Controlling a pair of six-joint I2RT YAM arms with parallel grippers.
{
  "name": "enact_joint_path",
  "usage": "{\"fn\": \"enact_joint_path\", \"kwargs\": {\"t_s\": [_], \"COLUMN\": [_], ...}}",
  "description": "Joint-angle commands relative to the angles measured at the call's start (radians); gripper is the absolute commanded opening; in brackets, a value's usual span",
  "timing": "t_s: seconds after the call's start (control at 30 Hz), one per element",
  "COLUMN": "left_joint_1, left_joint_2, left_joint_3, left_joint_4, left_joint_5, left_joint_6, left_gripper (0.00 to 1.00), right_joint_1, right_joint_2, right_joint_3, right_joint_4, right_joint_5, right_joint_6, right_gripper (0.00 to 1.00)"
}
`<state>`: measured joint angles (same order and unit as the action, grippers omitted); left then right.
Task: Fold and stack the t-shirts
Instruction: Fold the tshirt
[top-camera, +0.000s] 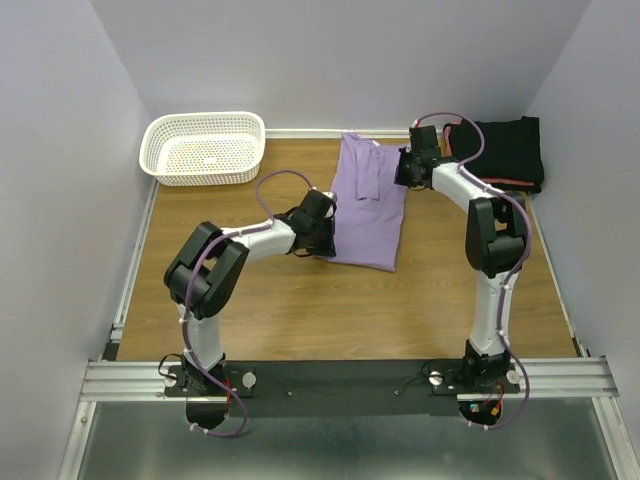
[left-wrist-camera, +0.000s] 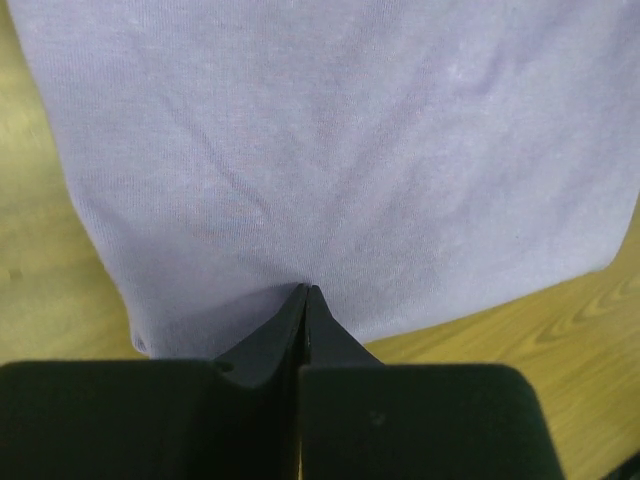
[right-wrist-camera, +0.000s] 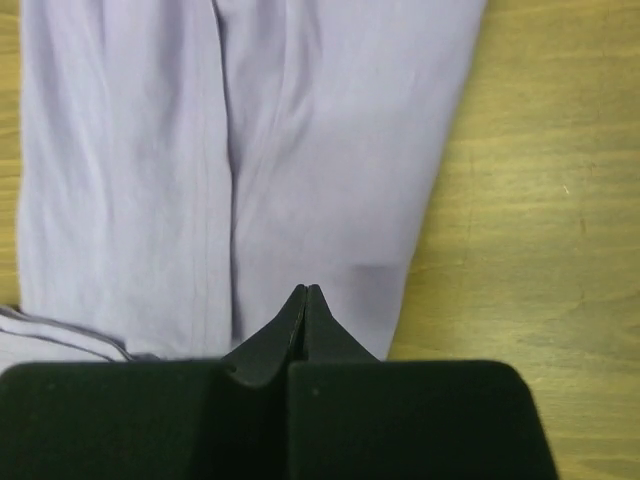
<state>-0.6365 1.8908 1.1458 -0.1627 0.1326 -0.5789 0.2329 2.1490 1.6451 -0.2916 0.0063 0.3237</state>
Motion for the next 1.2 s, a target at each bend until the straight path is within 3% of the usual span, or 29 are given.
{"fn": "enact_joint_path", "kwargs": {"t_s": [0.0, 0.1, 0.2, 0.33, 0.43, 0.63, 0.77, 0.97, 1.17], "left_joint_1": [-0.018, -0.043, -0.049, -0.049, -0.039, 0.064, 0.125, 0.161, 0.185], "left_joint_2": [-0.074, -0.134, -0.208, -0.308, -0.348, -0.237, -0.049, 0.155, 0.166], "left_joint_3": [-0.105, -0.162, -0.192, -0.182, -0.167, -0.129, -0.04, 0.126, 0.137], "left_joint_4": [-0.026, 0.015, 0.032, 0.043, 0.078, 0.201, 0.287, 0.295, 0.302], "left_joint_5": [0.062, 0.094, 0.075, -0.02, -0.096, -0.074, -0.008, 0.055, 0.044], "left_joint_6": [-0.062, -0.116, -0.147, -0.171, -0.168, -0.133, -0.115, -0.093, -0.091], "left_gripper": [0.06, 0.06, 0.13, 0.31, 0.33, 0.24, 0.16, 0.13, 0.13], "right_joint_1": [0.013, 0.016, 0.017, 0.017, 0.014, -0.052, -0.086, -0.153, -0.253], "right_joint_2": [-0.035, -0.125, -0.249, -0.377, -0.416, -0.359, -0.29, -0.161, -0.087], "right_joint_3": [0.001, -0.109, -0.227, -0.405, -0.482, -0.545, -0.55, -0.564, -0.617], "right_joint_4": [0.003, 0.011, 0.055, 0.112, 0.129, 0.232, 0.282, 0.419, 0.519], "right_joint_5": [-0.115, -0.222, -0.322, -0.41, -0.445, -0.594, -0.661, -0.752, -0.798], "right_joint_6": [0.02, 0.038, 0.054, 0.074, 0.054, 0.09, 0.106, 0.17, 0.219], "right_gripper": [0.03, 0.06, 0.08, 0.11, 0.12, 0.11, 0.1, 0.07, 0.06]}}
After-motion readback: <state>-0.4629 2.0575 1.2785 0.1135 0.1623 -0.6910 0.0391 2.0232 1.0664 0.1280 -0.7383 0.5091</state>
